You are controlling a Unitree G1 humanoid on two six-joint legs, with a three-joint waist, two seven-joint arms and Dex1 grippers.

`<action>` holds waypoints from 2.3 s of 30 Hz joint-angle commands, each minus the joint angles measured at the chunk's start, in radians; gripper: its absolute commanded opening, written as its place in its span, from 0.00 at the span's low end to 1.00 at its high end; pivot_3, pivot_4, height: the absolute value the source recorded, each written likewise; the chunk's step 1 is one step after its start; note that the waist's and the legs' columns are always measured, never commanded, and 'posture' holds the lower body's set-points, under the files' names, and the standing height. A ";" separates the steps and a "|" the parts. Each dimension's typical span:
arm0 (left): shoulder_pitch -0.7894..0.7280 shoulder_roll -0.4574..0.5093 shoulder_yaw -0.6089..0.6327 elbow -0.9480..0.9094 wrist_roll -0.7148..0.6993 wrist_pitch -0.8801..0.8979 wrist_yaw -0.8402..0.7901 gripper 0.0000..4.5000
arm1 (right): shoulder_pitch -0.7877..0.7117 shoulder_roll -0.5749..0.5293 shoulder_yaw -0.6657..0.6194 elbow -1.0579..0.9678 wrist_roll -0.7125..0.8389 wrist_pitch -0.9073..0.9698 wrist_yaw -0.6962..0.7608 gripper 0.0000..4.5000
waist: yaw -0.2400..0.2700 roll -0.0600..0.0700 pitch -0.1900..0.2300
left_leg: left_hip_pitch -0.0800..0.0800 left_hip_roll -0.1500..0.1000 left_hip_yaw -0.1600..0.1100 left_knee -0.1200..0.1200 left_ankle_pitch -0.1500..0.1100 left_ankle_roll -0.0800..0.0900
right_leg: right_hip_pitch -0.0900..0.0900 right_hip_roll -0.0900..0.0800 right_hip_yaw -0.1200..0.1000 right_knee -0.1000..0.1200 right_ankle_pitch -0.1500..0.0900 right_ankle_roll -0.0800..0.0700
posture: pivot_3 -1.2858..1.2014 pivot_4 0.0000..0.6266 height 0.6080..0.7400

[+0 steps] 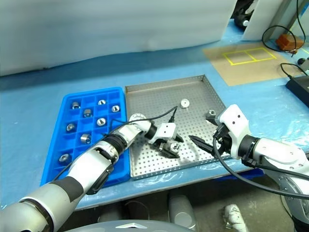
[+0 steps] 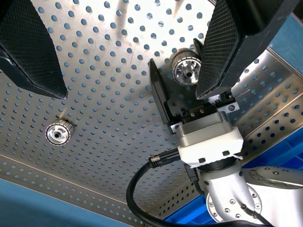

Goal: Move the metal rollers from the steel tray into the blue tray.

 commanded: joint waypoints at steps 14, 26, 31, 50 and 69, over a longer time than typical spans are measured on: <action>-0.005 0.025 0.114 -0.063 -0.076 0.045 -0.003 0.46 | -0.065 -0.016 0.034 0.025 0.005 -0.034 -0.002 1.00 | -0.016 0.002 0.008 | -0.001 -0.002 0.000 -0.001 0.000 0.001 | 0.000 -0.002 -0.001 -0.002 -0.003 0.004 | 0.26 0.24 1.00; 0.025 0.040 0.101 -0.086 -0.044 0.035 0.019 0.46 | -0.105 -0.020 0.080 0.059 0.007 -0.047 0.017 1.00 | -0.013 0.007 0.017 | -0.004 0.001 0.000 -0.005 0.000 0.005 | -0.001 -0.002 -0.001 -0.004 -0.001 0.001 | 0.27 0.24 1.00; 0.069 0.049 0.069 -0.127 -0.018 0.011 0.015 0.46 | -0.069 -0.023 0.048 0.025 0.046 -0.015 0.016 1.00 | -0.012 0.008 0.017 | -0.003 0.000 0.000 -0.005 0.000 0.005 | -0.001 -0.002 -0.001 -0.004 -0.001 0.001 | 0.27 0.24 1.00; 0.273 0.119 0.127 -0.729 -0.209 0.292 0.013 0.84 | -0.030 -0.043 -0.005 -0.047 0.204 0.074 -0.059 1.00 | -0.004 0.010 0.021 | -0.001 0.000 0.000 -0.006 -0.001 0.002 | 0.001 -0.002 -0.001 -0.004 -0.001 0.002 | 0.27 0.24 1.00; 0.584 0.484 0.298 -1.401 -0.566 0.794 0.118 0.84 | -0.222 0.004 0.460 0.343 -0.060 -0.158 0.158 1.00 | 0.089 0.010 0.027 | 0.002 0.004 0.000 -0.011 0.004 -0.007 | -0.002 0.000 0.000 0.002 -0.001 0.002 | 0.38 0.24 1.00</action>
